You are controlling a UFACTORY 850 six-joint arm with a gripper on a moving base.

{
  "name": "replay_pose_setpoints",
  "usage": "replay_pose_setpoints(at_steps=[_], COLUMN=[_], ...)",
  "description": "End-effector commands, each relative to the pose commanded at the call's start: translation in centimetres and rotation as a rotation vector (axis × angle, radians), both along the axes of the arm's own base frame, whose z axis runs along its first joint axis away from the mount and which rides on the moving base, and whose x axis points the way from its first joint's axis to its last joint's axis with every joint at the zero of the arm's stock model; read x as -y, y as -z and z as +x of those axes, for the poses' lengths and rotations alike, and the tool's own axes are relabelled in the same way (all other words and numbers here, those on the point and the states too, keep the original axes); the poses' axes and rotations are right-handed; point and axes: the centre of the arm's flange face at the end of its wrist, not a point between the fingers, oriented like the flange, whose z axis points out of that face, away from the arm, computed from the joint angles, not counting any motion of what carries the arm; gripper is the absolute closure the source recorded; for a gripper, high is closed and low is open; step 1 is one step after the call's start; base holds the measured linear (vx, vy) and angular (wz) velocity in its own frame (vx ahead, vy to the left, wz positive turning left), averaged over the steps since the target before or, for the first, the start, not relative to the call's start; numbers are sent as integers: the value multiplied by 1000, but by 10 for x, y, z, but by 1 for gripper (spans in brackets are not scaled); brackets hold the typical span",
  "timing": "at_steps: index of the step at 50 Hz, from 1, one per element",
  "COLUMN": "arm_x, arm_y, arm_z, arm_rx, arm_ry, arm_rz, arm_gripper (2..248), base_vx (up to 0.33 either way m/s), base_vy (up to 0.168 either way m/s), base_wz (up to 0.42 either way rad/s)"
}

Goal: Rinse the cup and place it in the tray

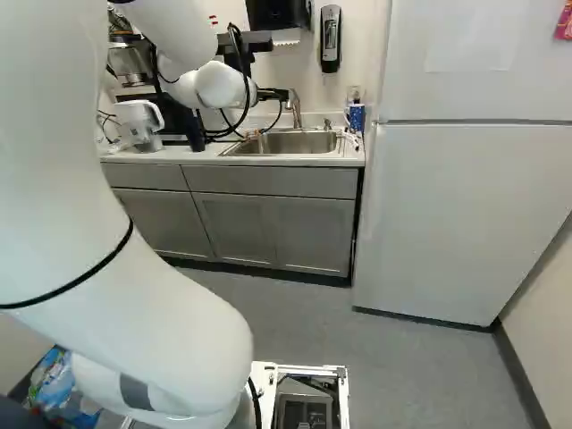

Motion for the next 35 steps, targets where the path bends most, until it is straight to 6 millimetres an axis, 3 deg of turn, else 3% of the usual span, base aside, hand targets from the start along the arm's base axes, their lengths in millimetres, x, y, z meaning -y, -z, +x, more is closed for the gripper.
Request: replay_pose_setpoints(at_steps=[11, 35], arm_x=[0, 0], arm_y=[-12, -12], arm_z=[2, 2], arm_rx=[23, 23], arm_ry=[0, 0], arm_rz=[0, 0], arm_gripper=[3, 3], base_vx=[0, 6], base_vy=[0, -2], base_wz=[0, 1])
